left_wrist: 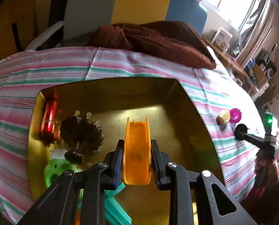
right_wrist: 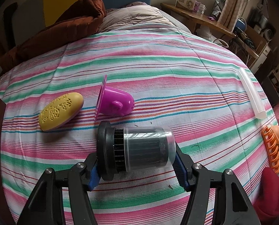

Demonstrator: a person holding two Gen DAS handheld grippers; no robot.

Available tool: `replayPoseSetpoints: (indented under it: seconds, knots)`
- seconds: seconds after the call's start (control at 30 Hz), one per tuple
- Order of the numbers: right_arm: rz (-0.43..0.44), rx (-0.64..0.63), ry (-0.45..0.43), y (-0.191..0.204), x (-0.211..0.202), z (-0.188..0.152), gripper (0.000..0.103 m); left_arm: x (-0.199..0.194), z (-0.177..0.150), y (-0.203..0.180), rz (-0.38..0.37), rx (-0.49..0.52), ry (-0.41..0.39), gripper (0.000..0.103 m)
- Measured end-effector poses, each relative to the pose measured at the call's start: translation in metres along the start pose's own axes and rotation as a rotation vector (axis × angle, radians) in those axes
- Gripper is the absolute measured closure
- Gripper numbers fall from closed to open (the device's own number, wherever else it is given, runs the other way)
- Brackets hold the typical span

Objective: Organize rigid objects
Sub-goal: 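Carry the orange chute over the gold tray with the left gripper, then lower the orange chute into the tray and open the left gripper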

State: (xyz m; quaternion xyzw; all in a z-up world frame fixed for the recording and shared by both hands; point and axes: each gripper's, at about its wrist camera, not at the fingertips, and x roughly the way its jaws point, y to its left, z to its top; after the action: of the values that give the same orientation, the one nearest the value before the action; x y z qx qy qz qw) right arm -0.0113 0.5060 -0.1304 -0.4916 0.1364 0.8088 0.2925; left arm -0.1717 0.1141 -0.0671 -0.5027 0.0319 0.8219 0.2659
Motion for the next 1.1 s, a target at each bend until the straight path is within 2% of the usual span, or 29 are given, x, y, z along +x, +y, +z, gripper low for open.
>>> replayPoseSetpoints:
  seconds: [0.03, 0.13, 0.3, 0.43, 0.57, 0.97, 1.1]
  knots:
    - [0.000, -0.001, 0.000, 0.000, 0.000, 0.000, 0.038, 0.008, 0.001, 0.002, 0.035, 0.004, 0.017, 0.077]
    - [-0.004, -0.005, -0.001, 0.001, 0.000, 0.000, 0.038, 0.023, -0.001, 0.008, 0.072, 0.009, 0.054, 0.077]
    - [-0.007, -0.009, -0.001, 0.002, 0.000, 0.000, 0.038, 0.039, -0.011, 0.021, 0.102, -0.006, 0.093, 0.077]
    - [-0.009, -0.011, -0.002, 0.001, 0.000, 0.000, 0.038, 0.037, -0.017, 0.024, 0.101, 0.012, 0.079, 0.077]
    - [-0.008, -0.012, -0.002, 0.001, 0.000, 0.000, 0.038, 0.034, -0.017, 0.029, 0.082, -0.011, 0.081, 0.074]
    - [-0.006, -0.008, -0.001, 0.001, 0.000, -0.002, 0.038, 0.026, -0.030, 0.022, 0.142, 0.007, 0.059, 0.074]
    - [-0.007, -0.007, -0.001, 0.002, 0.000, -0.001, 0.038, 0.015, -0.033, 0.018, 0.173, 0.023, 0.018, 0.073]
